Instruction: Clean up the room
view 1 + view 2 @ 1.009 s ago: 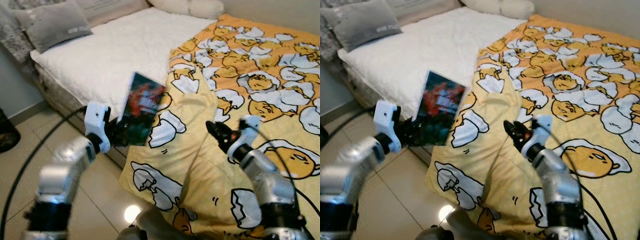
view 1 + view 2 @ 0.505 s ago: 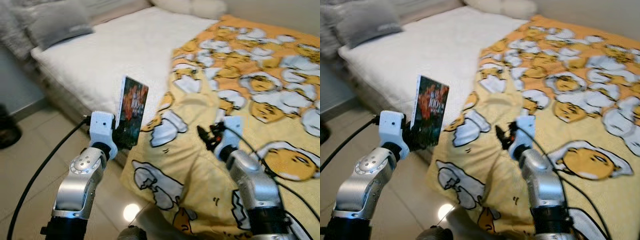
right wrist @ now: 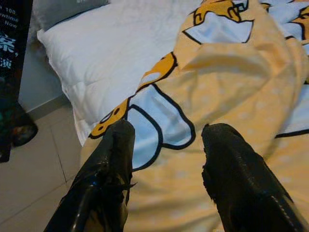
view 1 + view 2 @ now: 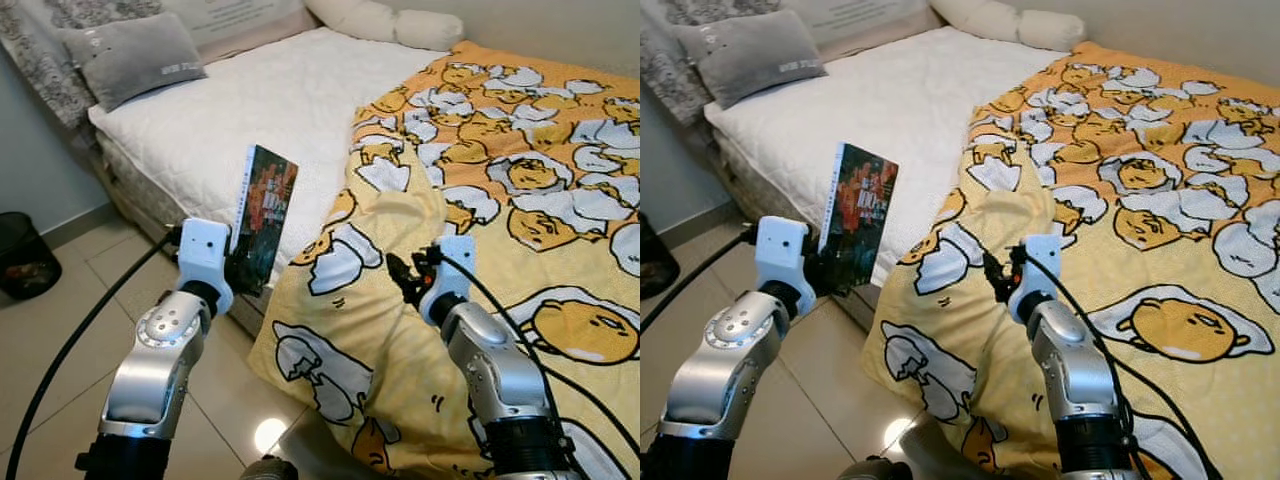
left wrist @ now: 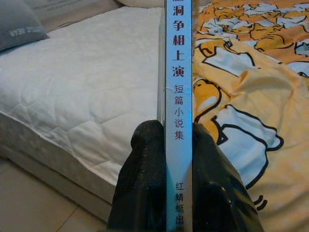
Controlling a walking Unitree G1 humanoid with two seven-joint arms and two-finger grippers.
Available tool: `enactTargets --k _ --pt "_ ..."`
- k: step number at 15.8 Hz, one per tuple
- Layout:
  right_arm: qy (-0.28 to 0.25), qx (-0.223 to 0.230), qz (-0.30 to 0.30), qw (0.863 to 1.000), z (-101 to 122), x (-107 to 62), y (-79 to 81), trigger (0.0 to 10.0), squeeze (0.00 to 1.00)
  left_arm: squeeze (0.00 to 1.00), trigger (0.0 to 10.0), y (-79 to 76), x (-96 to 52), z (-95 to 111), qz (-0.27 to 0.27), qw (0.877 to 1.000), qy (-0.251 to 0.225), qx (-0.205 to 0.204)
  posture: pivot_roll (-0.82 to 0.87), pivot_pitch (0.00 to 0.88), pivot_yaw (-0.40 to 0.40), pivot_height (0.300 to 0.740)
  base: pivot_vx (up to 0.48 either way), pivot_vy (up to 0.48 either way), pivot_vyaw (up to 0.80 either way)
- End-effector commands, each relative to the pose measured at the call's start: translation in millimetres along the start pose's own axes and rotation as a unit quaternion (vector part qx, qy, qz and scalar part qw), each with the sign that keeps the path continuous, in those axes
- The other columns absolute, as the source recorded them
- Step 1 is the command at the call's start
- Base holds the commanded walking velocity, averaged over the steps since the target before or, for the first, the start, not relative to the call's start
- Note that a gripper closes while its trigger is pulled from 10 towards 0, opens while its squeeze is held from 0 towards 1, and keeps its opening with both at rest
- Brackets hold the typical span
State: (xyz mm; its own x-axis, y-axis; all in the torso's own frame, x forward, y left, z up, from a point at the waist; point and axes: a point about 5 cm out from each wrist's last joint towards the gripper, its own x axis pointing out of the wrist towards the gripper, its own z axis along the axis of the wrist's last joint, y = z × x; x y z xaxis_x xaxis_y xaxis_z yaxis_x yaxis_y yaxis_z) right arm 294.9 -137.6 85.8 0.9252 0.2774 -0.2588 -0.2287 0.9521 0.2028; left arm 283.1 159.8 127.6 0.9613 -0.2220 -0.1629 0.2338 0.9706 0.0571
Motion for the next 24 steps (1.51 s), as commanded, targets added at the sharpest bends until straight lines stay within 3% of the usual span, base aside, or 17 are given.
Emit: enactTargets --k 1,2,4,7,13,24 --pt "-0.01 -0.025 0.009 1.0 4 -0.9 5.0 10.0 0.0 0.0 10.0 -0.1 -2.5 11 0.003 1.0 -0.026 0.007 -0.04 0.0 0.07 0.74 0.0 0.0 0.0" --pt "-0.003 -0.047 0.025 0.999 2 -1.7 9.5 10.0 0.0 0.0 10.0 -1.1 -3.1 11 0.004 1.0 -0.027 0.001 -0.04 0.0 0.068 0.74 0.0 0.0 0.8" --pt "0.011 -0.042 0.088 0.995 -3 -5.3 24.0 10.0 0.0 0.0 10.0 -0.8 -3.3 12 0.009 1.0 -0.027 0.0 -0.03 0.0 0.067 0.74 0.0 0.0 0.8" --pt "0.022 -0.052 0.13 0.99 -5 -11.2 26.8 10.0 0.0 0.0 10.0 -0.2 -3.8 13 0.017 0.999 -0.032 -0.022 -0.03 0.0 0.068 0.74 0.0 0.0 0.8" --pt "0.038 -0.054 0.134 0.989 -5 -12.5 21.6 10.0 0.0 0.0 10.0 2.0 -2.4 13 0.027 0.999 -0.038 0.0 -0.03 0.0 0.072 0.74 0.0 0.0 0.8" --pt "0.048 -0.051 0.15 0.986 -7 -12.2 28.1 10.0 0.0 0.0 10.0 -1.9 -2.7 15 0.004 0.999 -0.045 -0.021 -0.03 0.0 0.062 0.74 0.0 0.0 0.8"
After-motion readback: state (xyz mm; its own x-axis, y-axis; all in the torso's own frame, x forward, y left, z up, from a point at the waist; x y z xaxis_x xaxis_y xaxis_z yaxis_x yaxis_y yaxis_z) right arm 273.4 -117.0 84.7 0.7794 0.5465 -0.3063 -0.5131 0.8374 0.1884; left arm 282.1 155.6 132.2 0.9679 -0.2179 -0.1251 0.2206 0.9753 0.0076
